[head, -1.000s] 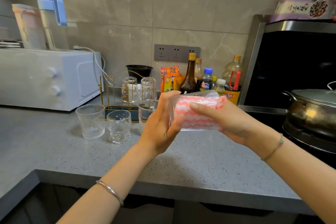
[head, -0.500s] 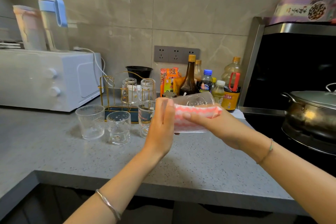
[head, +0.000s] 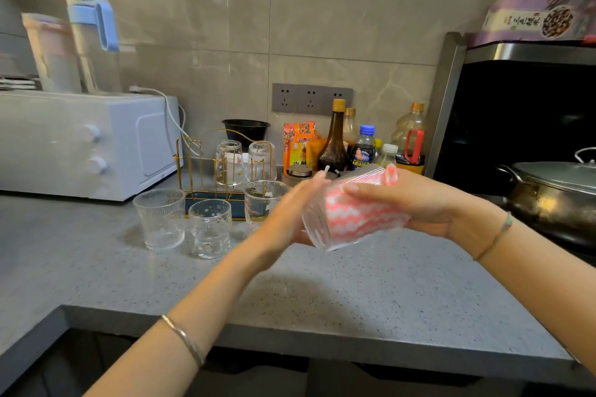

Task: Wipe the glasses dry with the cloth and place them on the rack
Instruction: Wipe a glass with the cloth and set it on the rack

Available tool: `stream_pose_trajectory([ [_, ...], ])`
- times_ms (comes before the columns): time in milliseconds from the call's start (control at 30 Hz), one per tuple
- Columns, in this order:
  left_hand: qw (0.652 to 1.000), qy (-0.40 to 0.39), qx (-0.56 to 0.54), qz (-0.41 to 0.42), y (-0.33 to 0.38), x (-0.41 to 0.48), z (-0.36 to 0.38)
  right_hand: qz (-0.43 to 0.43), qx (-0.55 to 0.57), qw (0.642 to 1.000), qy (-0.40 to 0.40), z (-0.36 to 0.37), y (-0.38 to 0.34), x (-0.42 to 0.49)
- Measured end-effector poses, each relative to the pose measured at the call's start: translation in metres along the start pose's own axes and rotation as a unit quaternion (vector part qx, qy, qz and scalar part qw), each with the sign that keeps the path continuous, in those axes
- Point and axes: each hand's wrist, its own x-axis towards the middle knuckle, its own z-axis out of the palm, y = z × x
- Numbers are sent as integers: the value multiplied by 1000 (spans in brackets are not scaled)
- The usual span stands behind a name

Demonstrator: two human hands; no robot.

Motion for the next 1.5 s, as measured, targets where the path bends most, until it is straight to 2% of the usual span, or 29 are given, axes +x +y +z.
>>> stream_pose_trajectory([
  [100, 974, -114, -111, -158, 9, 1, -13, -13, -57, 998, -16, 2, 0, -2],
  [200, 961, -157, -86, -209, 9, 3, -14, -24, -86, 996, -23, 5, 3, -1],
  [300, 968, -131, -69, -202, 8, 5, -10, -52, -85, 995, 11, 6, 7, 2],
  [433, 980, -51, -74, -179, 8, 5, -13, -83, -22, 993, 75, 4, 14, 7],
  [500, 981, -8, -80, -174, 6, 5, -15, -110, 4, 985, 133, 2, 19, 10],
  [600, 981, 26, -102, -162, 5, 2, -11, -182, -28, 959, 215, 8, 24, 14],
  [733, 978, 31, -146, -145, 7, -2, -2, -289, -49, 925, 243, 20, 33, 18],
  [833, 980, 33, -137, -137, 12, -6, -1, -291, -45, 922, 253, 20, 33, 21],
  [933, 982, 37, -120, -140, 14, -8, -1, -249, 28, 926, 283, 18, 27, 22],
  [1033, 978, 31, -164, -126, 15, -10, 2, -295, 85, 897, 318, 20, 19, 16],
  [1133, 974, 27, -209, -87, 17, -8, 5, -384, 15, 874, 296, 36, 21, 5],
  [1300, 968, 23, -244, -59, 27, -5, 9, -411, -112, 879, 213, 58, 44, 8],
  [1400, 956, 26, -288, -54, 29, -5, 12, -470, -156, 840, 224, 59, 43, 13],
  [1500, 935, 13, -349, -69, 33, -6, 15, -543, -266, 759, 242, 55, 50, 17],
])
